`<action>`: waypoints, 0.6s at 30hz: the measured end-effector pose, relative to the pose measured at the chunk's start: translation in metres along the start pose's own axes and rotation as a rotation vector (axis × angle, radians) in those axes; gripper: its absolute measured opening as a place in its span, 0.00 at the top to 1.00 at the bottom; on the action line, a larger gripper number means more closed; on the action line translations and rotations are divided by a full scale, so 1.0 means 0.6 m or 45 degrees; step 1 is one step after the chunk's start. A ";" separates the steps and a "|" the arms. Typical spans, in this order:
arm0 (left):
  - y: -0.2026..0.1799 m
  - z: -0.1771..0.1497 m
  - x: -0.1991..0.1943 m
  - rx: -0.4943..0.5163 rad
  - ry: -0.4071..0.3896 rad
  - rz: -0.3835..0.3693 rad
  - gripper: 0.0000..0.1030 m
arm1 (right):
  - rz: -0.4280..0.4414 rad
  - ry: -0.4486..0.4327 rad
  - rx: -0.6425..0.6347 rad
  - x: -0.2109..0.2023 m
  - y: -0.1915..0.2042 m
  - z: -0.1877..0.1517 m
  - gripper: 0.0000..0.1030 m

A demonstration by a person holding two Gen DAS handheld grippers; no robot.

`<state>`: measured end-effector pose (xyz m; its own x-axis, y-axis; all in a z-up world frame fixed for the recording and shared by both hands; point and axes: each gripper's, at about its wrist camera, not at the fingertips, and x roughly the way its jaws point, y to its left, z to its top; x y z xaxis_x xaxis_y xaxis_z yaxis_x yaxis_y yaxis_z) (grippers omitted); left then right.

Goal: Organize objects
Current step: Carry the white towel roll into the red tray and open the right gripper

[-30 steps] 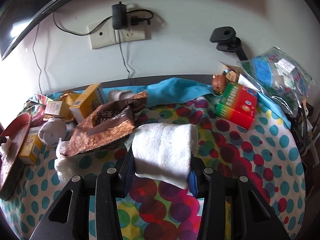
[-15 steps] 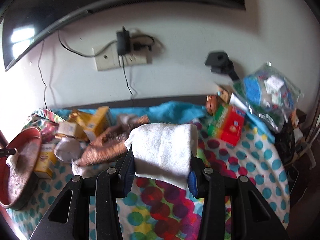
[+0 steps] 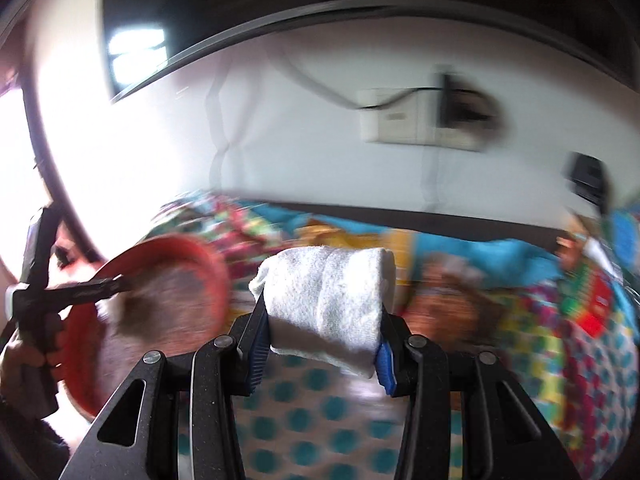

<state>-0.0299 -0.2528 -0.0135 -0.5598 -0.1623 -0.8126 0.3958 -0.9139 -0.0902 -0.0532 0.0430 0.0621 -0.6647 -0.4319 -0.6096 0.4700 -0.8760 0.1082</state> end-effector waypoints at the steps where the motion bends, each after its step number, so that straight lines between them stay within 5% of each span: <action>1: 0.007 0.001 0.000 -0.014 -0.001 0.004 0.49 | 0.042 0.019 -0.043 0.016 0.033 0.003 0.60; 9: 0.045 0.004 0.001 -0.093 0.001 0.026 0.49 | 0.207 0.133 -0.253 0.114 0.196 0.011 0.60; 18: 0.075 0.002 0.016 -0.142 0.021 0.063 0.49 | 0.242 0.266 -0.287 0.224 0.274 0.034 0.60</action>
<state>-0.0185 -0.2957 -0.0243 -0.5262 -0.1992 -0.8267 0.5013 -0.8579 -0.1124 -0.0770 -0.1635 0.0142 -0.4310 -0.5091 -0.7451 0.7058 -0.7046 0.0732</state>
